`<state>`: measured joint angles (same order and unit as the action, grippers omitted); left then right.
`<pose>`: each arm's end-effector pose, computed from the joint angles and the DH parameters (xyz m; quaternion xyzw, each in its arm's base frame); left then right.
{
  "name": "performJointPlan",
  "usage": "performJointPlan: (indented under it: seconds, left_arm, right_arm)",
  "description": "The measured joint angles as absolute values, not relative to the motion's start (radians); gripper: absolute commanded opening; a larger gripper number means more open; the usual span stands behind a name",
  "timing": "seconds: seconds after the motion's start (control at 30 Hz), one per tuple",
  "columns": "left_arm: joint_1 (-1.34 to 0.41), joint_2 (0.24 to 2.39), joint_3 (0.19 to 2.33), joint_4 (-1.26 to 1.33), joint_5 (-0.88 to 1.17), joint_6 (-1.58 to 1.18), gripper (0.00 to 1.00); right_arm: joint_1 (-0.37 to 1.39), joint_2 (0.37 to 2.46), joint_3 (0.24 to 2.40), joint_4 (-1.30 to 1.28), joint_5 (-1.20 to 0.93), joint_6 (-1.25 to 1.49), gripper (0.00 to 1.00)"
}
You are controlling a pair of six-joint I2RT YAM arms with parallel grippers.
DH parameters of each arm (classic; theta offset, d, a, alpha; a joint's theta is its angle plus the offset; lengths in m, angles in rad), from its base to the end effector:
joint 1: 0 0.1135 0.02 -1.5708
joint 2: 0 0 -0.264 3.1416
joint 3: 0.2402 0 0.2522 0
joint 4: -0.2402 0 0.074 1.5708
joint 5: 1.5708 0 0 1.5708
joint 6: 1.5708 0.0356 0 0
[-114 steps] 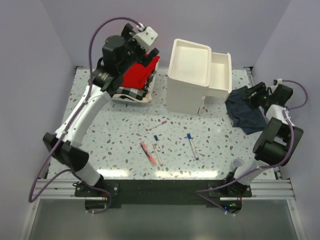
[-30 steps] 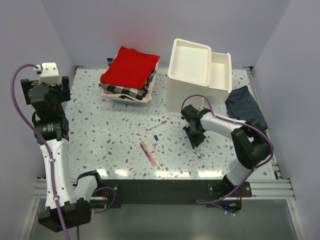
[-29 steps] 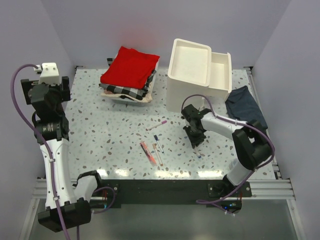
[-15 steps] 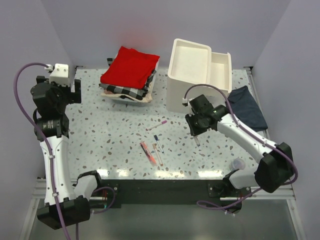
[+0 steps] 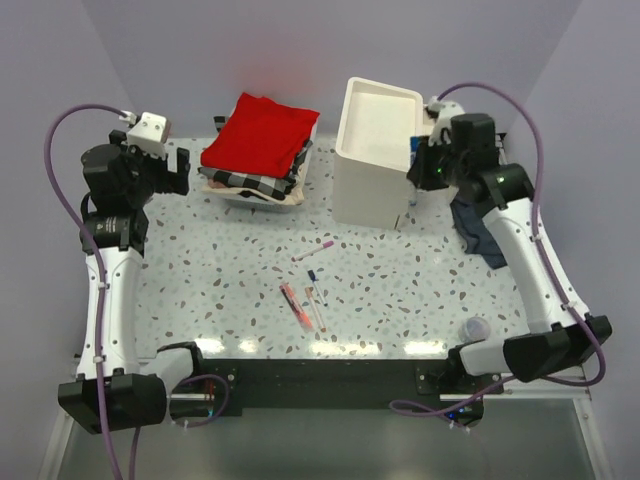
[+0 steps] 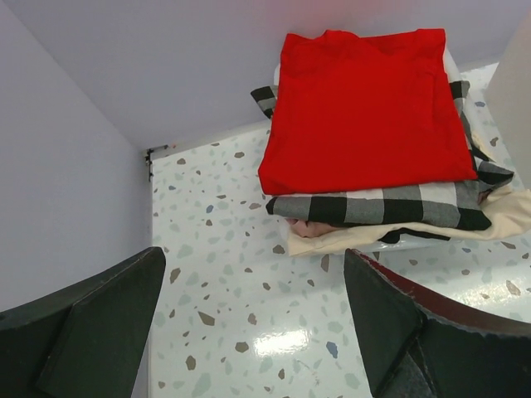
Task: Sort the stationery into containers
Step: Place the stationery in the drawer.
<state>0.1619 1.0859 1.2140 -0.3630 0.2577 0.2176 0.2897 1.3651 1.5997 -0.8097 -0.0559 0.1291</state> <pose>0.2360 0.0294 0.4126 0.1012 0.7761 0.0168 0.6222 0.2700 0.0825 0.4276 -0.0837 0.8744 0.1232 0.4618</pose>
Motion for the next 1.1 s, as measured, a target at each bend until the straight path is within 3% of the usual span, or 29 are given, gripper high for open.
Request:
performJointPlan:
  seconds: [0.23, 0.63, 0.67, 0.77, 0.87, 1.1]
  left_arm:
    - [0.143, 1.1, 1.218, -0.342, 0.267, 0.2, 0.93]
    - [0.142, 1.1, 1.217, -0.33, 0.27, 0.193, 0.93]
    - [0.142, 1.099, 1.217, -0.33, 0.27, 0.193, 0.93]
    - [0.142, 1.095, 1.215, -0.329, 0.27, 0.193, 0.93]
    - [0.142, 1.091, 1.212, -0.33, 0.269, 0.194, 0.93]
    - [0.142, 1.086, 1.196, -0.322, 0.267, 0.194, 0.93]
  right_arm:
    - [0.152, 1.46, 1.838, -0.782, -0.053, 0.176, 0.0]
    - [0.095, 1.684, 1.927, -0.743, 0.017, 0.175, 0.0]
    - [0.09, 1.71, 1.938, -0.743, 0.019, 0.175, 0.14]
    - [0.084, 1.765, 1.967, -0.743, 0.029, 0.174, 0.41]
    - [0.084, 1.781, 1.975, -0.744, 0.036, 0.174, 0.5]
    - [0.084, 1.743, 1.98, -0.746, 0.03, 0.172, 0.52]
